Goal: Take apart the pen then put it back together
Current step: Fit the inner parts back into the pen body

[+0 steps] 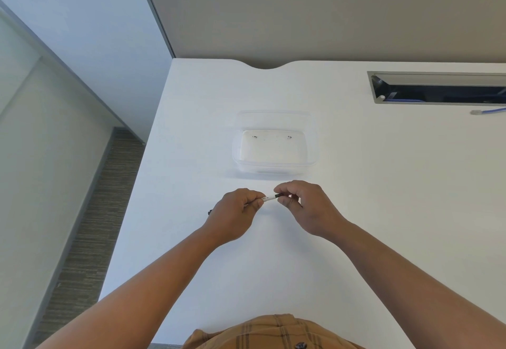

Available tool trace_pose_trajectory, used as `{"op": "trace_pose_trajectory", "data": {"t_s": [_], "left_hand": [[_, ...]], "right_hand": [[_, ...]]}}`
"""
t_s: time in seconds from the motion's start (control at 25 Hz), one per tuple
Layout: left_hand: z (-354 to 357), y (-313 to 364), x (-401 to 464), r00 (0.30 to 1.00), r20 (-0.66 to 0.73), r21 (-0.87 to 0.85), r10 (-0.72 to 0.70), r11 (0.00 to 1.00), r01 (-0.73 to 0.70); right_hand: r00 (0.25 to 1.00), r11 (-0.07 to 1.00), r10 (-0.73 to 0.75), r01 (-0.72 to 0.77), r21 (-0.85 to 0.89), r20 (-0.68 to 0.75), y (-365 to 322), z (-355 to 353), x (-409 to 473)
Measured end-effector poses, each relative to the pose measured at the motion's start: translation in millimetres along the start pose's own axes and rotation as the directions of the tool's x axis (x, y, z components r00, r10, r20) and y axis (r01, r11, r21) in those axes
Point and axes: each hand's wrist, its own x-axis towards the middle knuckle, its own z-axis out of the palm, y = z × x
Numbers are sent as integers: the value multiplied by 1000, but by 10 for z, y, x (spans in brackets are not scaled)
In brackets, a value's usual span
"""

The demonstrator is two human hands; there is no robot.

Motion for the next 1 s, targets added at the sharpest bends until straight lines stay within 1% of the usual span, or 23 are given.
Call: {"op": "trace_pose_trajectory", "data": {"t_s": [0.12,0.28,0.52,0.84,0.92,0.96,1.0], "left_hand": [[-21,9,10,1000,21,32,-7,999,6],[-30,19,22,999,52,28,-15,1000,13],[-54,24,53,997,39,28,-61,998,60],[-89,77,39,996,68,64,-61,996,56],[-108,102,33,998,61,135,-23,991,14],[-121,117,34,998,58,179,15,983,-25],[-130,132,40,997,59,220,52,973,-64]], "right_hand": [[1000,1000,-6,6,1,-25,16,-2,-9],[995,996,-74,70,-51,-67,9,7,-9],[979,977,-177,163,-141,-96,13,23,-44],[962,927,-269,244,-286,-50,7,40,-82],[971,942,-238,224,-249,-27,5,60,-104],[985,971,-175,171,-166,-12,0,71,-104],[997,996,-76,77,-36,12,-14,75,-101]]}}
